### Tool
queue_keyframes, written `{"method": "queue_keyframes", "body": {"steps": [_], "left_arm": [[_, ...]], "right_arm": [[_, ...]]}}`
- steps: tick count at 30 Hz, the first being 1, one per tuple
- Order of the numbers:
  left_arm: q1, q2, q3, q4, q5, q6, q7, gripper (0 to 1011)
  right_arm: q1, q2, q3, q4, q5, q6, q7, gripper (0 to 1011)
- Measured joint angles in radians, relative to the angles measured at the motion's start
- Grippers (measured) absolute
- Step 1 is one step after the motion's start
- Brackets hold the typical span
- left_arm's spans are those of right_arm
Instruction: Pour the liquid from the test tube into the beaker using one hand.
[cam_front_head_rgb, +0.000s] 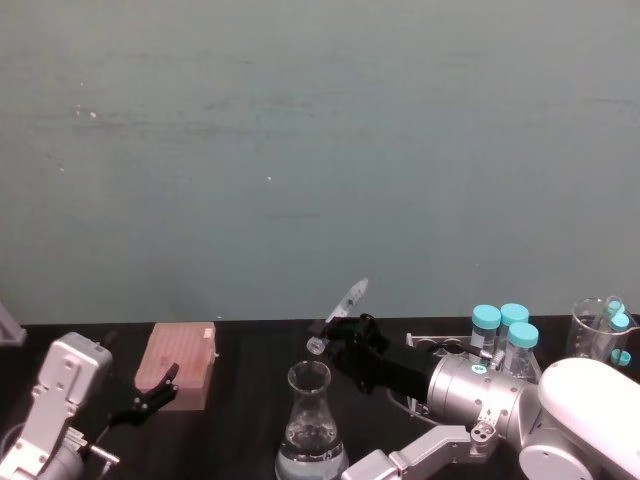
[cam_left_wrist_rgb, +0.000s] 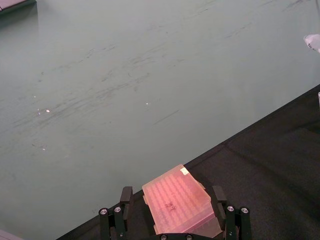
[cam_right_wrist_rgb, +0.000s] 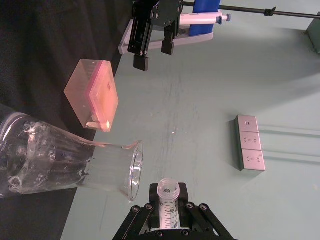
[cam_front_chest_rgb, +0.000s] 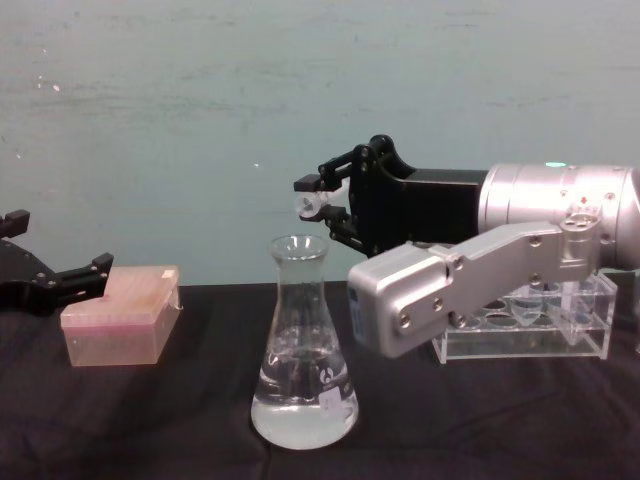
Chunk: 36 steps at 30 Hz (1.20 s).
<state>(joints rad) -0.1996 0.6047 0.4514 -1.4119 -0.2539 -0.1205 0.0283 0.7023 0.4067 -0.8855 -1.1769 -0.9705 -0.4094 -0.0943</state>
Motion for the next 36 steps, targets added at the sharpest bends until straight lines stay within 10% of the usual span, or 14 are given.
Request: {"method": "queue_keyframes", "body": {"steps": [6, 16, 24, 36], "left_arm": [[0.000, 0.000, 0.000, 0.000, 0.000, 0.000, 0.000, 1000], [0.000, 0.000, 0.000, 0.000, 0.000, 0.000, 0.000, 1000], [0.000, 0.000, 0.000, 0.000, 0.000, 0.000, 0.000, 1000], [0.000, 0.000, 0.000, 0.000, 0.000, 0.000, 0.000, 1000]], "right_arm": [[-0.003, 0.004, 0.003, -0.007, 0.011, -0.005, 0.002, 199], [-0.044, 0.011, 0.079, -0.062, 0.203, -0.041, 0.117, 199], [-0.101, 0.005, 0.189, -0.112, 0.445, -0.009, 0.244, 199], [-0.194, -0.064, 0.420, -0.116, 0.977, 0.154, 0.480, 199]]}}
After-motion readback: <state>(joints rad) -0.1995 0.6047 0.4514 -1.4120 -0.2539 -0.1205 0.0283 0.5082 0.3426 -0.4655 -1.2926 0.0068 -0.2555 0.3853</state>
